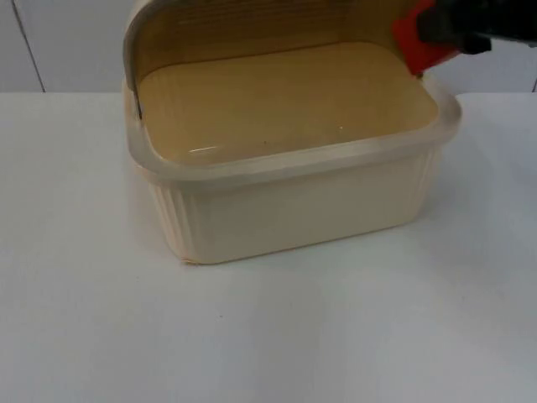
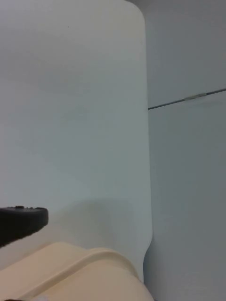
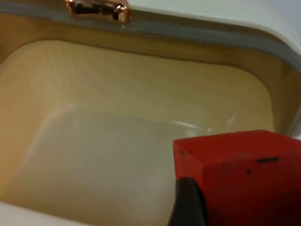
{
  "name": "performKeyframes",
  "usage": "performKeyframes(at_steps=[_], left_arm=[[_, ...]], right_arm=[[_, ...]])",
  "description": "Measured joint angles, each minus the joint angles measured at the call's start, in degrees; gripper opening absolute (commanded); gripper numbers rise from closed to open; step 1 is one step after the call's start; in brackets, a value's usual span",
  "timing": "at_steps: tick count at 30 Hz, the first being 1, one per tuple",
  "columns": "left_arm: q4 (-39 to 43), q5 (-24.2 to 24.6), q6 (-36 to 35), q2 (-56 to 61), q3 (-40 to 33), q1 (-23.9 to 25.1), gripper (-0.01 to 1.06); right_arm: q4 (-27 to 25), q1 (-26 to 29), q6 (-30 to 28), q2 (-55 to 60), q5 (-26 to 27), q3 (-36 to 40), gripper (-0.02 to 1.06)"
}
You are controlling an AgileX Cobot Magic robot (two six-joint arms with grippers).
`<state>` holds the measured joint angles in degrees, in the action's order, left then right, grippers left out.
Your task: Open the box lid with the left hand, place the block into the box with the right hand, then close the box lid with the left hand.
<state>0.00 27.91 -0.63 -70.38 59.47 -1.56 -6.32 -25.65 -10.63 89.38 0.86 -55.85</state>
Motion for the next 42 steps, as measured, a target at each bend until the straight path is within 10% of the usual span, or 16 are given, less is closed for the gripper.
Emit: performKeyframes(at_steps=[37,42], left_arm=[[0.00,0.00,0.00,0.00,0.00,0.00,0.41],[0.00,0.00,0.00,0.00,0.00,0.00,0.41]], right_arm=[[-4.48,-4.68,-3.30,23.80,13.04,-10.82,0.00],[-6.15,-4.68,-3.30,23.80,14.23,-10.82,0.19]])
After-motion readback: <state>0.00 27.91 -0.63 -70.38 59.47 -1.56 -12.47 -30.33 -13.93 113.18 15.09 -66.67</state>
